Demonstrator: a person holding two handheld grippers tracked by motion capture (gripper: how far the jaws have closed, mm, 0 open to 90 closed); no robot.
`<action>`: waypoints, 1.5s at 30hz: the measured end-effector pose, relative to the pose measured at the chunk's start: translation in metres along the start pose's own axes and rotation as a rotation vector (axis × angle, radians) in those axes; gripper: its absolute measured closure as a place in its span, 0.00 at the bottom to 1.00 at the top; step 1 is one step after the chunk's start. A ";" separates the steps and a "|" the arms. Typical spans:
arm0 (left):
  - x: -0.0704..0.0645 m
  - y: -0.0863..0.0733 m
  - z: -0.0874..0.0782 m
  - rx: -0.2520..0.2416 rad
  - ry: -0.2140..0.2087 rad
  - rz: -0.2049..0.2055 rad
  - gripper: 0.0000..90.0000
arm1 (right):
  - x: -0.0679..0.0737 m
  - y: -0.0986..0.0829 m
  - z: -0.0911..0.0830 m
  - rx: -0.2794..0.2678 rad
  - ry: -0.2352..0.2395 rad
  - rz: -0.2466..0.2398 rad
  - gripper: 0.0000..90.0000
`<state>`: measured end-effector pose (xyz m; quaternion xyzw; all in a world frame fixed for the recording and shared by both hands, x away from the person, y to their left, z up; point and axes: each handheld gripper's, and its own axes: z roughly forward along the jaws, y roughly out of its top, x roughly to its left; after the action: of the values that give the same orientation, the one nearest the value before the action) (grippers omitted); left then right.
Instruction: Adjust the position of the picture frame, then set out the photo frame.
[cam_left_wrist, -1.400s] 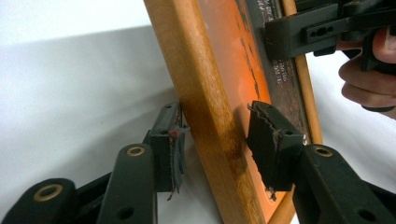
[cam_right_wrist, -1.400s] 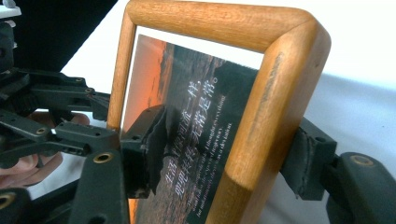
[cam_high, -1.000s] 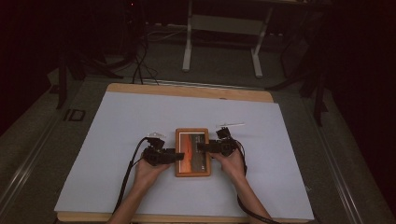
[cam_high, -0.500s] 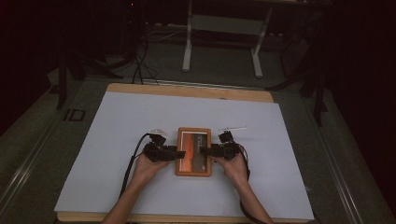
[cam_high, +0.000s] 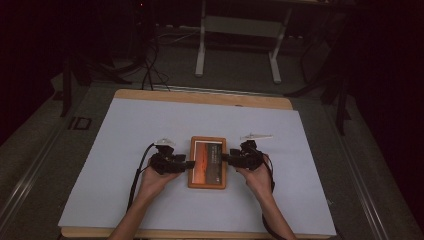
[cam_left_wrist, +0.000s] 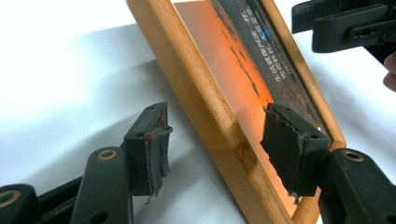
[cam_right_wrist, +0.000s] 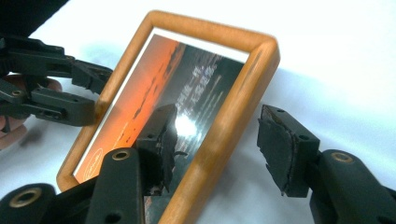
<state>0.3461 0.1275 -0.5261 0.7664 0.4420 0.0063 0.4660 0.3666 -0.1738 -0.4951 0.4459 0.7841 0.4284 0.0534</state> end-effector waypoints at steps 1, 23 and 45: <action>0.000 0.000 -0.003 -0.010 0.009 -0.002 0.47 | 0.000 0.000 -0.001 -0.007 -0.005 -0.006 0.53; -0.009 -0.012 -0.036 -0.085 0.061 0.026 0.47 | 0.014 0.015 -0.007 -0.023 -0.143 -0.173 0.78; -0.020 -0.019 -0.033 -0.045 0.054 0.081 0.48 | 0.022 0.036 0.033 0.018 -0.189 -0.323 1.00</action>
<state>0.3077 0.1406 -0.5128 0.7727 0.4227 0.0555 0.4704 0.3927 -0.1288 -0.4832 0.3528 0.8407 0.3635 0.1912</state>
